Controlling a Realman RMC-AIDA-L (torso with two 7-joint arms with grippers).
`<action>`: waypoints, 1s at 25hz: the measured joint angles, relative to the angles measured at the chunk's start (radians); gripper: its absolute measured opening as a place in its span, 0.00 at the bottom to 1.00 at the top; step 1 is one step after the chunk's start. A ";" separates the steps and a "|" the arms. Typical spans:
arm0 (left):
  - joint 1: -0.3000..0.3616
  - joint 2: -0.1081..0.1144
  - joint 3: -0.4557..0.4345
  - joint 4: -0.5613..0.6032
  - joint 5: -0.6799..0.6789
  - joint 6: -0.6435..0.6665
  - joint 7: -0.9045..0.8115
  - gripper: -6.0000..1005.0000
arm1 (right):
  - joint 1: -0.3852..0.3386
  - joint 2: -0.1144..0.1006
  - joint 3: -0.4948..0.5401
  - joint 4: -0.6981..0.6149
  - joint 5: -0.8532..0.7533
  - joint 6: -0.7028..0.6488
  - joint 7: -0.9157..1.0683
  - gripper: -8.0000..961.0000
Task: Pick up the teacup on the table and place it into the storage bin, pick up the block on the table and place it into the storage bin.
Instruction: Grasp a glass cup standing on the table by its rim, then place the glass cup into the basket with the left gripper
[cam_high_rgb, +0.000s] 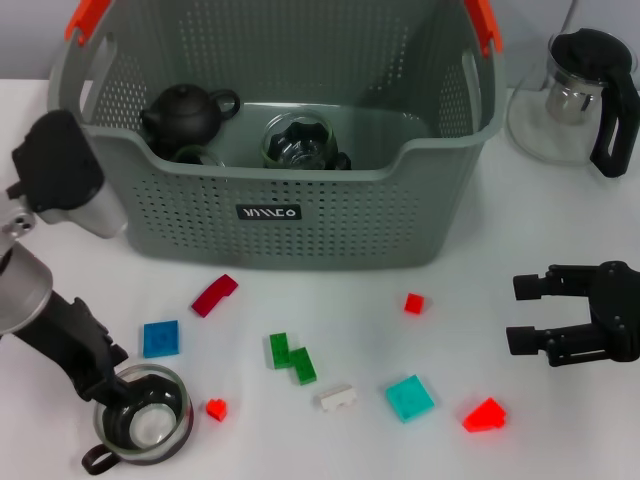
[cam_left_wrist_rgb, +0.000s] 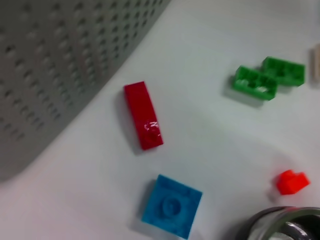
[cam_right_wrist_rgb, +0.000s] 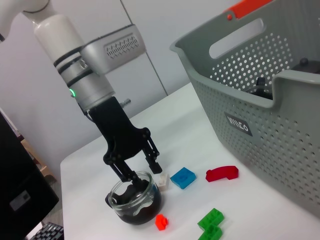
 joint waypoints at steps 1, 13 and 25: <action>0.000 0.000 0.008 -0.004 0.003 -0.008 -0.006 0.52 | 0.000 0.000 0.000 0.000 0.000 0.000 0.000 0.95; 0.002 -0.002 0.022 -0.004 0.000 -0.029 -0.036 0.39 | -0.003 0.000 0.002 0.000 0.000 0.000 0.000 0.95; -0.009 0.004 -0.051 0.031 -0.060 0.039 -0.018 0.07 | -0.003 -0.002 0.005 0.000 0.000 0.000 -0.001 0.95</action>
